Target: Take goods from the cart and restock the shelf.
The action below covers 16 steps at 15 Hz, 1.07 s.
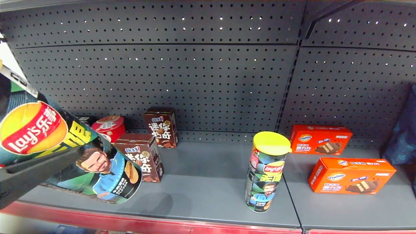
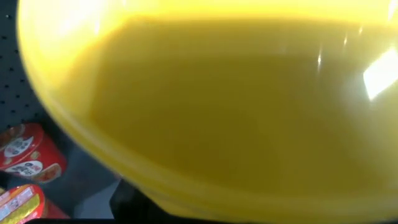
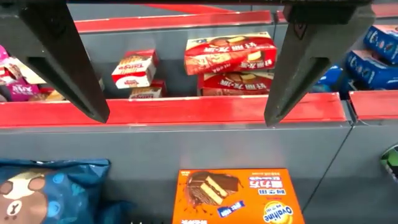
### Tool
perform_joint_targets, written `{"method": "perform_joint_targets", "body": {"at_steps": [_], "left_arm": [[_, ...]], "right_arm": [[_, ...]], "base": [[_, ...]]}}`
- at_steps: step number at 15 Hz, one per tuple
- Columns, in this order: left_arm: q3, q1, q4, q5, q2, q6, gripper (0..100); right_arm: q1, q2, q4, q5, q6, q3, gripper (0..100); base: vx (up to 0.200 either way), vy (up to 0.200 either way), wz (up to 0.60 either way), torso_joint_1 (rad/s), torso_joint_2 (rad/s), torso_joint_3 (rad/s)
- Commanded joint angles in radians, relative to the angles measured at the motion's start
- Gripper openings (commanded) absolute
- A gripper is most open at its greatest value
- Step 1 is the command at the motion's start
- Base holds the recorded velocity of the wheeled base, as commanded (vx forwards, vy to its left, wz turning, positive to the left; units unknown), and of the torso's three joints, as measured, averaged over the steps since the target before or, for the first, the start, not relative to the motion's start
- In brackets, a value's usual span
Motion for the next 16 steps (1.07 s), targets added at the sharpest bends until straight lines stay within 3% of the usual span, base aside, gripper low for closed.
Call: {"method": "perform_joint_targets", "body": {"at_steps": [1,4,16], "left_arm": [[0.000,-0.009,-0.001,0.000,0.022,0.000,0],[0.006,-0.009,-0.001,0.000,0.021,-0.002,0],[0.023,-0.010,0.000,-0.002,0.015,0.000,0]], "right_arm": [[0.000,0.003,0.000,0.001,-0.003,0.002,100],[0.000,0.003,0.000,0.004,-0.005,0.002,100],[0.000,0.003,-0.003,0.001,0.002,0.002,100]], "base": [[0.000,0.000,0.00,0.000,0.00,0.000],[0.000,0.000,-0.60,0.004,0.00,0.002],[0.000,0.000,0.00,0.009,-0.02,-0.012]]}}
